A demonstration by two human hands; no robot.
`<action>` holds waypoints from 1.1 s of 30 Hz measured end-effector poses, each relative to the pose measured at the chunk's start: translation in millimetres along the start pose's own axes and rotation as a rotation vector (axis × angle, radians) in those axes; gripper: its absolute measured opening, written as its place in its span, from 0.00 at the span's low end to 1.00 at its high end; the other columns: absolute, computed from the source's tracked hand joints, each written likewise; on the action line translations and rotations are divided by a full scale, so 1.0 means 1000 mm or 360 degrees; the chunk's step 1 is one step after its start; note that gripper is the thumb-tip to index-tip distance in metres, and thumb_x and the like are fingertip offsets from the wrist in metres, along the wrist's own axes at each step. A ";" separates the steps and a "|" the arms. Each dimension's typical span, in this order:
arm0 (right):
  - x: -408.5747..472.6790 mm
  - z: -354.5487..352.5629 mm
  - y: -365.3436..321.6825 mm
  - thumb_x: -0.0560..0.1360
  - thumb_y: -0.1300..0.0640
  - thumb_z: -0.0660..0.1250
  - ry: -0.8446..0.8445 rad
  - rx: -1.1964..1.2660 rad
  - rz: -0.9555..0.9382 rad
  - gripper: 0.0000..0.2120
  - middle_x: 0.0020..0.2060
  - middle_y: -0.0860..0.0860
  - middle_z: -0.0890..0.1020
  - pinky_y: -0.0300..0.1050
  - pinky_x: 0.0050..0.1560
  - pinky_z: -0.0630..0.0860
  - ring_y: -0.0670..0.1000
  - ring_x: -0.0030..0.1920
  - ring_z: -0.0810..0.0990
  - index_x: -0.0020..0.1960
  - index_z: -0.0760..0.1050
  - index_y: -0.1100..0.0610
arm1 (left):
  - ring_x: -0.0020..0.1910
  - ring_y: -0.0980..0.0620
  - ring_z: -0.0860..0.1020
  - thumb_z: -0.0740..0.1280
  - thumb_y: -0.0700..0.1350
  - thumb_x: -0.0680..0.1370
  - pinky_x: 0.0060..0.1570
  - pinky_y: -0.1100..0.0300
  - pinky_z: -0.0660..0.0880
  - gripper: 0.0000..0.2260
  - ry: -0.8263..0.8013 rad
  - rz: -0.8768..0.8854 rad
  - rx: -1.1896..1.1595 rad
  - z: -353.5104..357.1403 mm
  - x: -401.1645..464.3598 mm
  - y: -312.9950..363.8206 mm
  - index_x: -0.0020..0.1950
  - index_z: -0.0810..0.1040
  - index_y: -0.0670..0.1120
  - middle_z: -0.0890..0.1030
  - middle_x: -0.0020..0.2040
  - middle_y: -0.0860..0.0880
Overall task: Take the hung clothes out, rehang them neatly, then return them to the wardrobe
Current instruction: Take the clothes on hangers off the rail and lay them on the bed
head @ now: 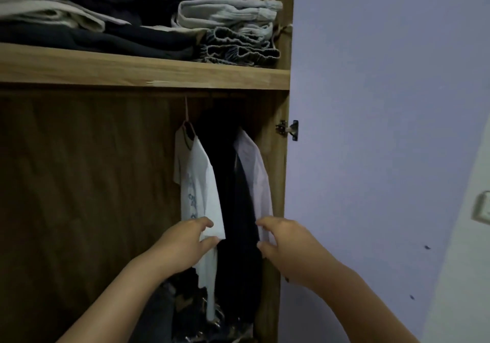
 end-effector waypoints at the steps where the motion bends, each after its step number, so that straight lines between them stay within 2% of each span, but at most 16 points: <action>1: 0.014 0.000 0.004 0.79 0.53 0.60 0.0006 0.0031 -0.0037 0.22 0.68 0.50 0.71 0.40 0.65 0.64 0.50 0.67 0.69 0.72 0.63 0.52 | 0.65 0.52 0.70 0.59 0.53 0.79 0.64 0.57 0.68 0.21 0.0029 -0.0022 -0.0026 -0.004 0.010 -0.002 0.71 0.64 0.48 0.70 0.68 0.49; 4: 0.057 -0.001 0.012 0.79 0.55 0.60 0.0022 0.0134 -0.0144 0.22 0.67 0.51 0.72 0.41 0.66 0.66 0.50 0.67 0.70 0.71 0.64 0.52 | 0.64 0.51 0.71 0.60 0.50 0.79 0.64 0.56 0.69 0.21 0.0110 -0.0063 -0.0098 -0.014 0.035 -0.011 0.71 0.65 0.47 0.71 0.67 0.47; 8: 0.114 0.008 0.010 0.78 0.56 0.60 0.0017 0.0225 -0.0287 0.22 0.66 0.50 0.73 0.42 0.64 0.68 0.49 0.64 0.72 0.72 0.63 0.51 | 0.65 0.52 0.70 0.61 0.51 0.79 0.61 0.62 0.69 0.21 0.0241 -0.0144 -0.0115 -0.023 0.062 -0.030 0.71 0.65 0.48 0.71 0.68 0.48; 11: 0.151 0.018 0.000 0.78 0.56 0.61 0.0045 0.0330 -0.0322 0.23 0.65 0.50 0.73 0.41 0.62 0.70 0.49 0.63 0.73 0.72 0.62 0.52 | 0.65 0.53 0.71 0.62 0.52 0.79 0.60 0.62 0.69 0.22 0.0338 -0.0185 -0.0090 -0.030 0.082 -0.047 0.71 0.65 0.49 0.71 0.68 0.49; 15: 0.200 0.034 -0.016 0.79 0.54 0.60 0.0070 0.0540 -0.0274 0.26 0.71 0.49 0.67 0.46 0.67 0.67 0.50 0.69 0.67 0.75 0.56 0.49 | 0.63 0.55 0.72 0.62 0.53 0.78 0.56 0.65 0.69 0.22 0.0471 -0.0209 -0.0103 -0.038 0.109 -0.075 0.70 0.66 0.52 0.72 0.67 0.51; 20: 0.274 0.046 -0.042 0.79 0.52 0.59 0.0192 0.0575 -0.0094 0.33 0.73 0.54 0.62 0.48 0.66 0.67 0.55 0.70 0.67 0.77 0.44 0.52 | 0.63 0.57 0.71 0.63 0.53 0.77 0.55 0.67 0.68 0.22 0.0489 -0.0153 -0.0151 -0.053 0.144 -0.112 0.71 0.64 0.54 0.72 0.67 0.53; 23: 0.318 0.052 -0.051 0.79 0.56 0.60 0.0153 0.0675 0.0073 0.29 0.68 0.57 0.69 0.47 0.61 0.71 0.57 0.65 0.72 0.76 0.52 0.56 | 0.63 0.56 0.71 0.62 0.52 0.78 0.58 0.64 0.69 0.21 0.0526 -0.0108 -0.0142 -0.070 0.162 -0.134 0.71 0.64 0.53 0.72 0.67 0.53; 25: 0.339 0.060 -0.052 0.78 0.61 0.60 0.0067 0.0912 0.0141 0.23 0.60 0.58 0.75 0.47 0.54 0.76 0.56 0.57 0.76 0.72 0.62 0.59 | 0.63 0.56 0.72 0.62 0.52 0.78 0.60 0.63 0.70 0.21 0.0553 -0.0087 -0.0169 -0.083 0.173 -0.149 0.71 0.64 0.53 0.72 0.67 0.53; 27: 0.353 0.071 -0.054 0.77 0.65 0.59 -0.0007 0.1128 0.0199 0.21 0.56 0.58 0.77 0.46 0.48 0.78 0.56 0.52 0.78 0.69 0.66 0.58 | 0.62 0.56 0.72 0.62 0.50 0.78 0.59 0.63 0.70 0.21 0.0570 -0.0069 -0.0197 -0.093 0.182 -0.164 0.71 0.65 0.52 0.72 0.66 0.52; 30: 0.368 0.083 -0.058 0.74 0.72 0.56 0.0080 0.1297 0.0233 0.25 0.60 0.58 0.76 0.54 0.59 0.76 0.59 0.60 0.75 0.69 0.66 0.58 | 0.61 0.55 0.73 0.62 0.49 0.79 0.59 0.63 0.71 0.20 0.0552 -0.0048 -0.0241 -0.100 0.193 -0.182 0.71 0.65 0.51 0.72 0.66 0.51; 31: 0.371 0.085 -0.060 0.73 0.74 0.54 0.0140 0.1375 0.0235 0.25 0.59 0.58 0.77 0.55 0.59 0.76 0.59 0.60 0.76 0.67 0.69 0.59 | 0.61 0.55 0.73 0.62 0.49 0.79 0.59 0.63 0.70 0.20 0.0548 -0.0050 -0.0247 -0.101 0.196 -0.188 0.71 0.65 0.51 0.72 0.66 0.51; 33: 0.374 0.082 -0.064 0.70 0.76 0.52 0.0239 0.1584 0.0210 0.23 0.48 0.58 0.81 0.49 0.49 0.80 0.57 0.51 0.81 0.56 0.76 0.59 | 0.61 0.54 0.73 0.62 0.49 0.78 0.59 0.62 0.71 0.20 0.0569 -0.0062 -0.0226 -0.104 0.202 -0.198 0.70 0.66 0.51 0.72 0.66 0.51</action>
Point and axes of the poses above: each hand's wrist, its own x-axis towards the middle knuckle, its own z-axis out of the palm, y = z × x, the point moved 1 cm from there along x, towards the middle knuckle
